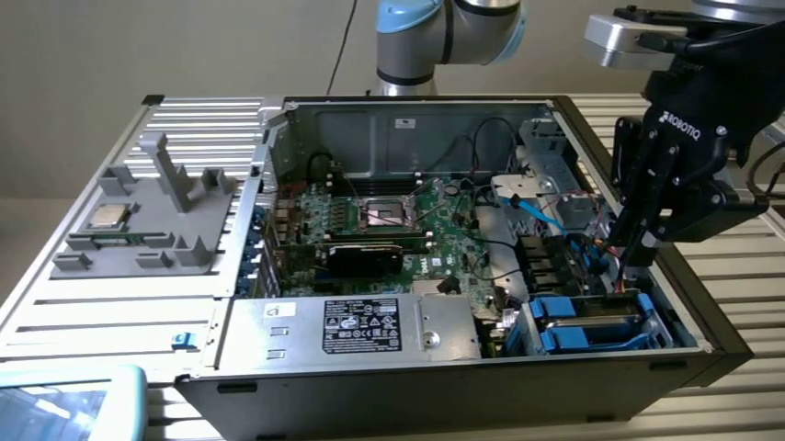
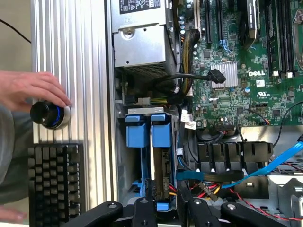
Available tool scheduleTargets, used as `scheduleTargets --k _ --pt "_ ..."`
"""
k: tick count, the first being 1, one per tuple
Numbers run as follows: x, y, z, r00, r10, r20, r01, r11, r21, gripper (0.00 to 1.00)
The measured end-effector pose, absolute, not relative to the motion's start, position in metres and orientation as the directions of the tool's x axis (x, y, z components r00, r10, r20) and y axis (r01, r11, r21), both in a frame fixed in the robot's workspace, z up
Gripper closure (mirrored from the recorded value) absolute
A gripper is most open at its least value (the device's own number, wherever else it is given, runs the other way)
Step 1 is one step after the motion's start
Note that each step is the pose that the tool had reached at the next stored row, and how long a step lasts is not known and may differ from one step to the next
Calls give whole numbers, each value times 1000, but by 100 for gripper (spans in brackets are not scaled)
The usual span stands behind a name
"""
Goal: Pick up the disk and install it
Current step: 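Insert the second disk wire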
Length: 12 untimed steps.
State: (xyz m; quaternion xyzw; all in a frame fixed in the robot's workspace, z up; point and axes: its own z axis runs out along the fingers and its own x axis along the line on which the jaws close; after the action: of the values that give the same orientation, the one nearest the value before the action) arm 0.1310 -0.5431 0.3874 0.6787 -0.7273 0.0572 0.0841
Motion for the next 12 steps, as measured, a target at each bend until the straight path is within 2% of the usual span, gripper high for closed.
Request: scheduleTargets --k 12 --pt "121 -543 387 -63 -978 200 -997 70 28 69"
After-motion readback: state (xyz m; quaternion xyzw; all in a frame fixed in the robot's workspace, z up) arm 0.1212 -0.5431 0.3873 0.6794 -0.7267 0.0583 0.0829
